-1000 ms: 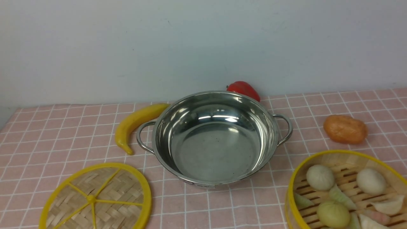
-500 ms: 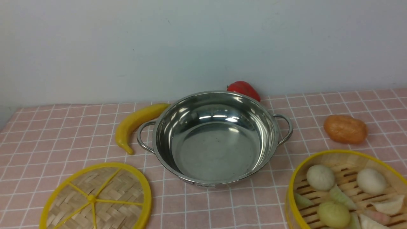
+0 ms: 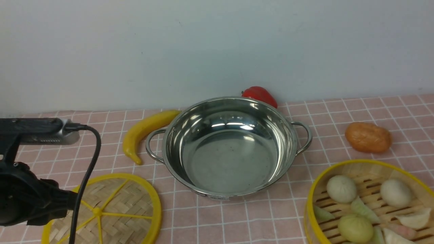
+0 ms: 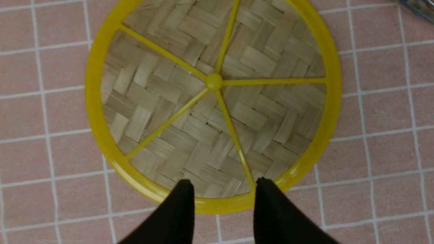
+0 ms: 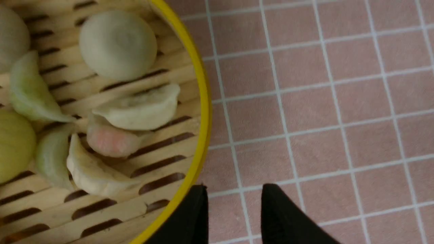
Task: Place the steamer in the pot on the pink tablecloth, and put the lid on the steamer.
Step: 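Reach for and grasp the rim of the bamboo steamer holding the buns with the right gripper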
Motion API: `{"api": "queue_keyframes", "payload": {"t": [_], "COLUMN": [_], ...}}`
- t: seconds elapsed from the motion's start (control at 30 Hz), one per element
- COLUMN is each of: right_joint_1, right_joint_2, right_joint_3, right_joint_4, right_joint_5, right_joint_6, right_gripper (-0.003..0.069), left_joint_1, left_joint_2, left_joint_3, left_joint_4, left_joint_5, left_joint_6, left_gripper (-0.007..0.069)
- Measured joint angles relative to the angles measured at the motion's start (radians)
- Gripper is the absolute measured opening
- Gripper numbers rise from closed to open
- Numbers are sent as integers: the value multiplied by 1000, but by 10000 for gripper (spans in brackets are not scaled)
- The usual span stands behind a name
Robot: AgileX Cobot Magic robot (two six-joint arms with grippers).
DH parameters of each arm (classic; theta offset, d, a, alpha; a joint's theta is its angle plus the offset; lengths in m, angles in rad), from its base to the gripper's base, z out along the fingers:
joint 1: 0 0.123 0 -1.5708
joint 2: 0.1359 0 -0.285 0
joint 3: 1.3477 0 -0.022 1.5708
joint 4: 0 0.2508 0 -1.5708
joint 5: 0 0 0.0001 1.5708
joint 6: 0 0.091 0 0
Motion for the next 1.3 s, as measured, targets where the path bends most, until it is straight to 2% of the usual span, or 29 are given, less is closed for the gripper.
{"api": "queue_keyframes", "payload": {"t": [0.27, 0.67, 0.8, 0.9, 0.97, 1.17, 1.3], "right_joint_1": [-5, -8, -8, -8, -8, -8, -8], "right_joint_2": [70, 371, 452, 476, 476, 422, 353], "right_joint_3": [83, 61, 39, 26, 20, -76, -182], "right_joint_4": [57, 68, 61, 40, 11, -68, -85], "right_joint_5": [-148, -310, -311, -300, -286, -51, 102], "right_joint_6": [11, 44, 57, 94, 91, 92, 31], "right_gripper": [242, 240, 165, 54, 58, 57, 62], "left_joint_1": [0, 0, 0, 0, 0, 0, 0], "left_joint_2": [2, 2, 2, 2, 2, 2, 2], "left_joint_3": [-3, -3, -3, -3, -3, -3, -3], "left_joint_4": [-6, -8, -8, -8, -8, -8, -8], "left_joint_5": [-22, -26, -26, -26, -25, -18, -18], "left_joint_6": [33, 46, 47, 47, 47, 49, 50], "left_gripper": [243, 243, 243, 243, 243, 243, 243]}}
